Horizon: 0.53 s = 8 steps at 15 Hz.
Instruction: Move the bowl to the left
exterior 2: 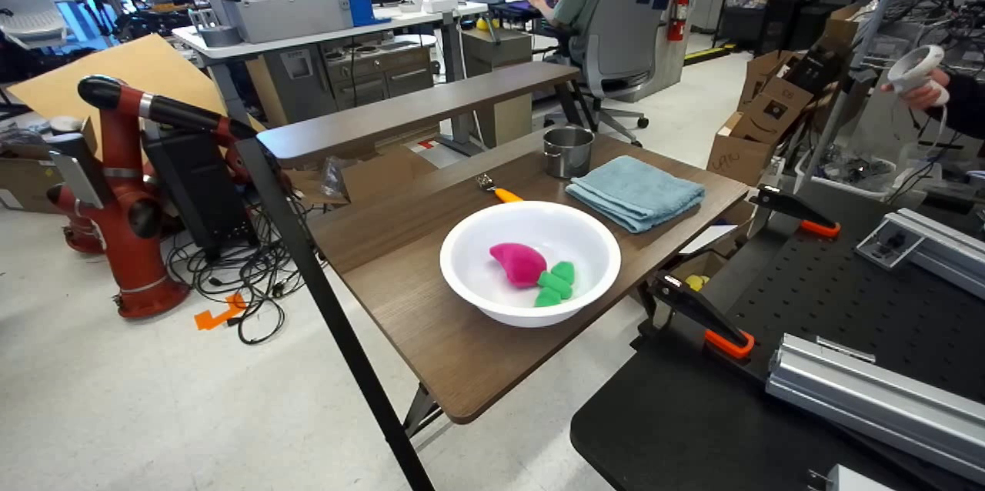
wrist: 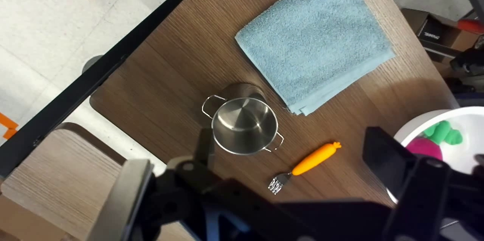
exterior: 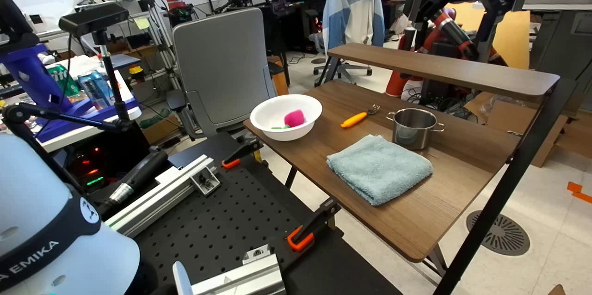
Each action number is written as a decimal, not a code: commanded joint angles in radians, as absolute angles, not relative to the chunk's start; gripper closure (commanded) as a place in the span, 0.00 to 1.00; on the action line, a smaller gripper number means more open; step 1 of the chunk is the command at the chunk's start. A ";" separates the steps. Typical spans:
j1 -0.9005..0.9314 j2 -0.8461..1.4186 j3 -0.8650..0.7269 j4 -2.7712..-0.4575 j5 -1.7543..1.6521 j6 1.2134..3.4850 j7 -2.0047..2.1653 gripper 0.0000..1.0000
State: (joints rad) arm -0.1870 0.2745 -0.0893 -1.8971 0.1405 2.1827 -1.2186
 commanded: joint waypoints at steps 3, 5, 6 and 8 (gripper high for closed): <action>-0.198 0.274 -0.078 -1.895 0.136 2.181 -1.216 0.00; -0.195 0.245 -0.069 -1.925 0.129 2.200 -1.262 0.00; -0.194 0.254 -0.066 -1.923 0.125 2.200 -1.275 0.00; -0.192 0.275 -0.061 -1.923 0.110 2.201 -1.295 0.00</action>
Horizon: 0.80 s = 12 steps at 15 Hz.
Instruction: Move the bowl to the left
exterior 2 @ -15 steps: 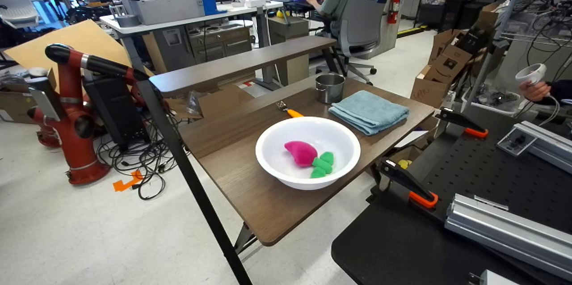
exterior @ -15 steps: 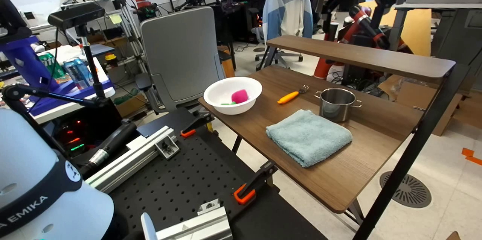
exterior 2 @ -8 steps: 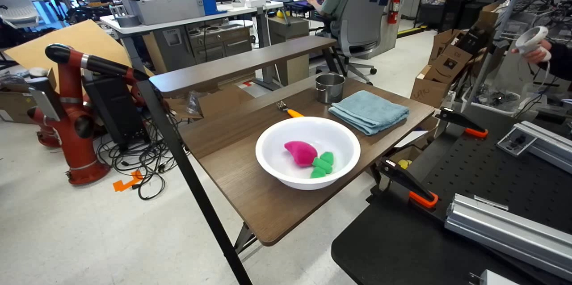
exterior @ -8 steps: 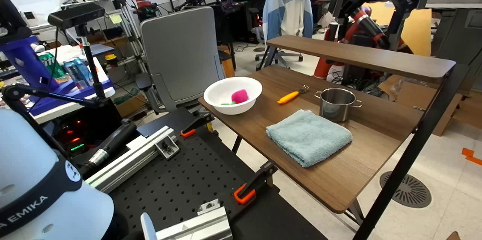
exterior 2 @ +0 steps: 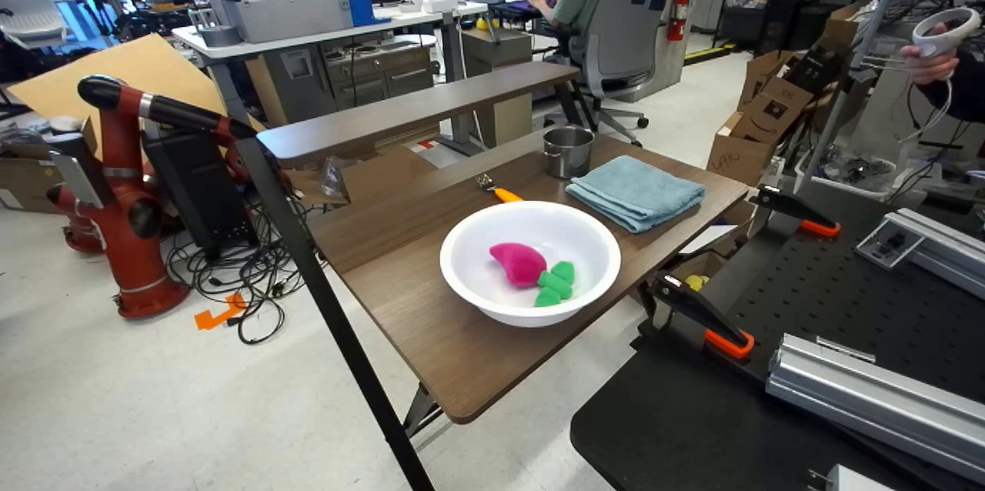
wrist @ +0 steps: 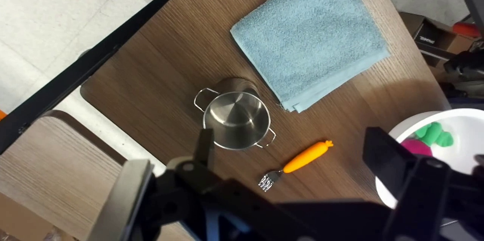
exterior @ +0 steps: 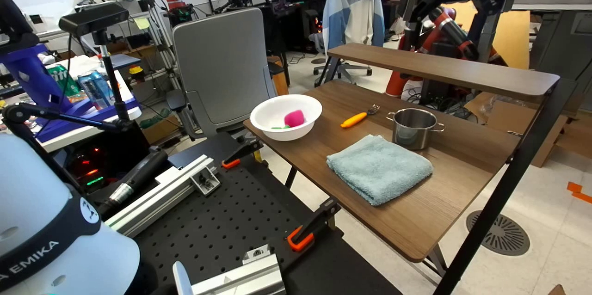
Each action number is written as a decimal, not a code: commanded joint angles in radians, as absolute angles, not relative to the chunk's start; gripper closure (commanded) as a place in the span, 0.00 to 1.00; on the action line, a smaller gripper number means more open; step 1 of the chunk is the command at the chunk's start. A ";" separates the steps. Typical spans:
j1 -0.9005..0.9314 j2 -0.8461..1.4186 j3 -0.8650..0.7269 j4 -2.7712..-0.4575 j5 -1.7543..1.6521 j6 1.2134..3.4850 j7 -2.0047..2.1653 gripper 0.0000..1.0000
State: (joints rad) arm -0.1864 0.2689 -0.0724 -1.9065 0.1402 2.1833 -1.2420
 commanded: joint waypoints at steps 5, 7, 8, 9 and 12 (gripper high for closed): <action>-0.203 0.379 -0.067 -1.913 0.009 2.249 -1.383 0.00; -0.214 0.434 -0.070 -1.895 -0.034 2.275 -1.409 0.00; -0.219 0.461 -0.071 -1.887 -0.057 2.296 -1.422 0.00; -0.222 0.487 -0.073 -1.874 -0.085 2.308 -1.431 0.00; -0.230 0.557 -0.072 -1.828 -0.140 2.321 -1.454 0.00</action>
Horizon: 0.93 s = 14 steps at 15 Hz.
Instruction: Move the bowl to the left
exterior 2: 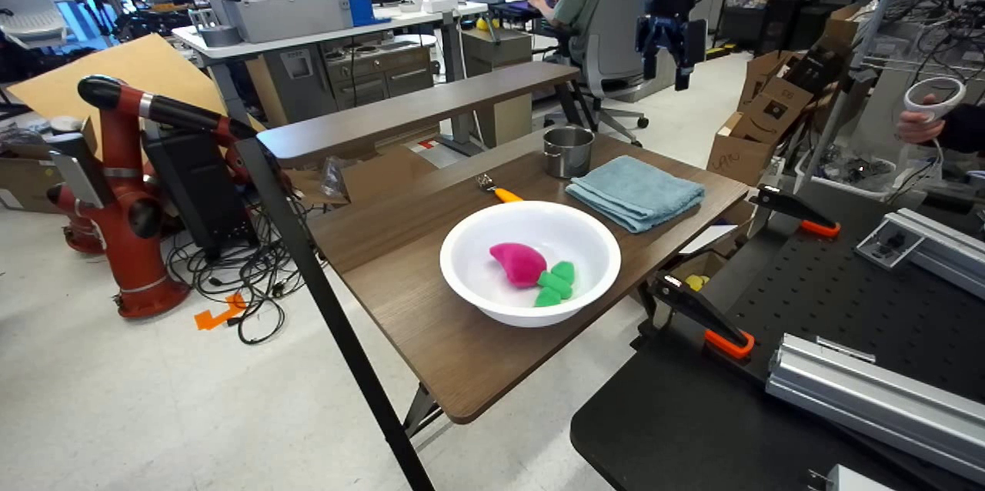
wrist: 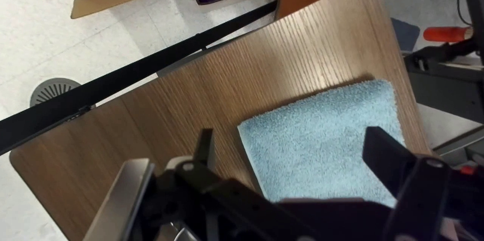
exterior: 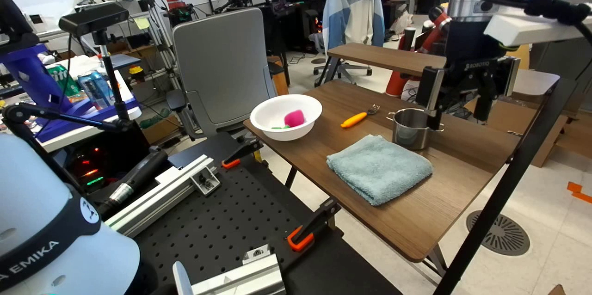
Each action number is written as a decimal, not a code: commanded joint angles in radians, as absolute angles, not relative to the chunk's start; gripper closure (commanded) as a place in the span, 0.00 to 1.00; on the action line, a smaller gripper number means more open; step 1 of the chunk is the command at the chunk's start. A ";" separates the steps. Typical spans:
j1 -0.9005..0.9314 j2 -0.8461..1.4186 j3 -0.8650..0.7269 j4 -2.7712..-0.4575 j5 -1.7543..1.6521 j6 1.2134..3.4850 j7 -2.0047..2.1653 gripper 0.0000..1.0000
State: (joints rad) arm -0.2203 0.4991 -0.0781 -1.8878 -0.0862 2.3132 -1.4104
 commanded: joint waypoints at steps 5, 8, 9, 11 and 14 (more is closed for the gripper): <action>-0.230 0.669 -0.065 -1.702 -0.181 2.329 -1.480 0.00; -0.225 0.740 -0.064 -1.610 -0.189 2.339 -1.464 0.00; -0.223 0.761 -0.062 -1.584 -0.190 2.346 -1.461 0.00; -0.219 0.804 -0.059 -1.537 -0.195 2.353 -1.459 0.00; -0.212 0.866 -0.055 -1.476 -0.195 2.351 -1.451 0.00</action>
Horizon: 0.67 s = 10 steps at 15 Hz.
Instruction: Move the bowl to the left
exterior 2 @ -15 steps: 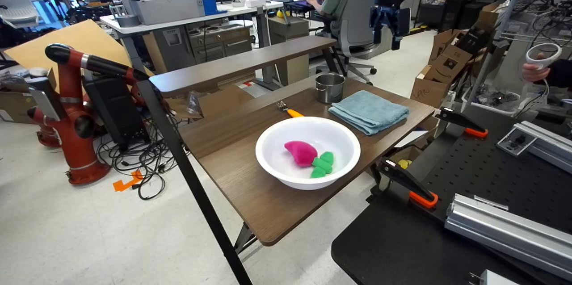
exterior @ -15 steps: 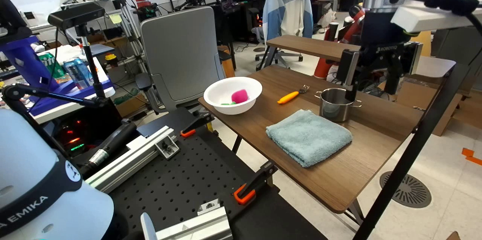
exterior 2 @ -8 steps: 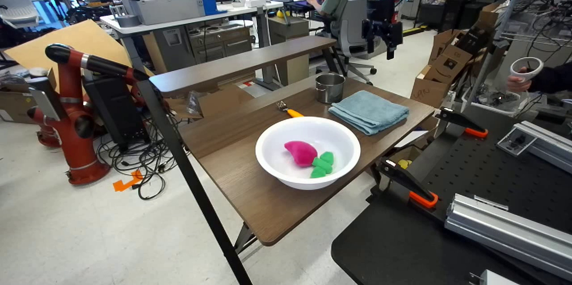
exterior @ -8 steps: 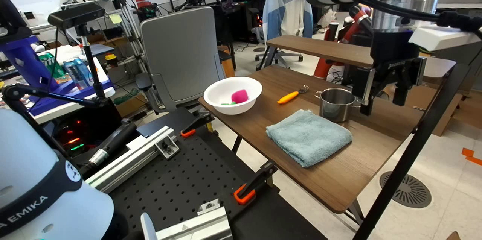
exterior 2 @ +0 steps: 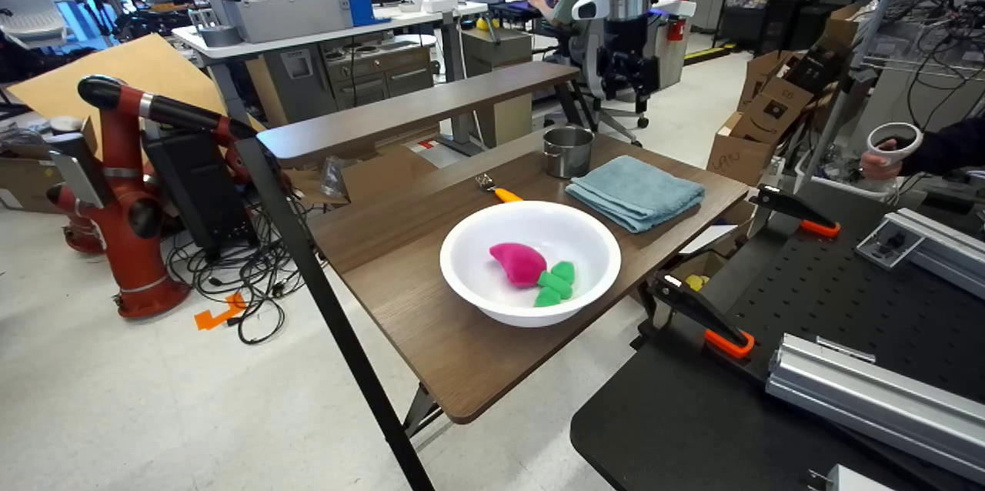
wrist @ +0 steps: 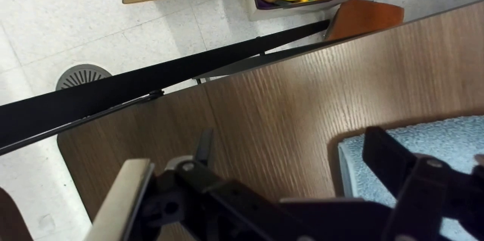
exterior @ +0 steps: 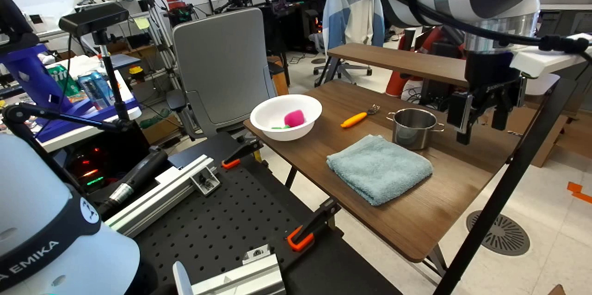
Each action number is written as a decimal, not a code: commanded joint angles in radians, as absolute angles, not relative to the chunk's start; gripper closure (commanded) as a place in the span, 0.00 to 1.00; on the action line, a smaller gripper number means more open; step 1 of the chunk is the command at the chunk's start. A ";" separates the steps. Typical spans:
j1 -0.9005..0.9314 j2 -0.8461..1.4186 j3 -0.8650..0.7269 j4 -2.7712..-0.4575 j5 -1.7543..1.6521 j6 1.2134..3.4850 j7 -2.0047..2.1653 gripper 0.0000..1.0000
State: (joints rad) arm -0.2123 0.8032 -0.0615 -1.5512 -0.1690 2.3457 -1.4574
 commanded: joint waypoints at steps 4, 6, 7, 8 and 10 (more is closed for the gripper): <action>-0.184 0.933 -0.062 -1.417 -0.210 2.367 -1.430 0.00; -0.164 0.965 -0.067 -1.390 -0.222 2.367 -1.418 0.00; -0.152 0.976 -0.069 -1.378 -0.230 2.361 -1.412 0.00; -0.143 0.989 -0.069 -1.367 -0.241 2.361 -1.409 0.00; -0.123 1.007 -0.068 -1.352 -0.261 2.358 -1.402 0.00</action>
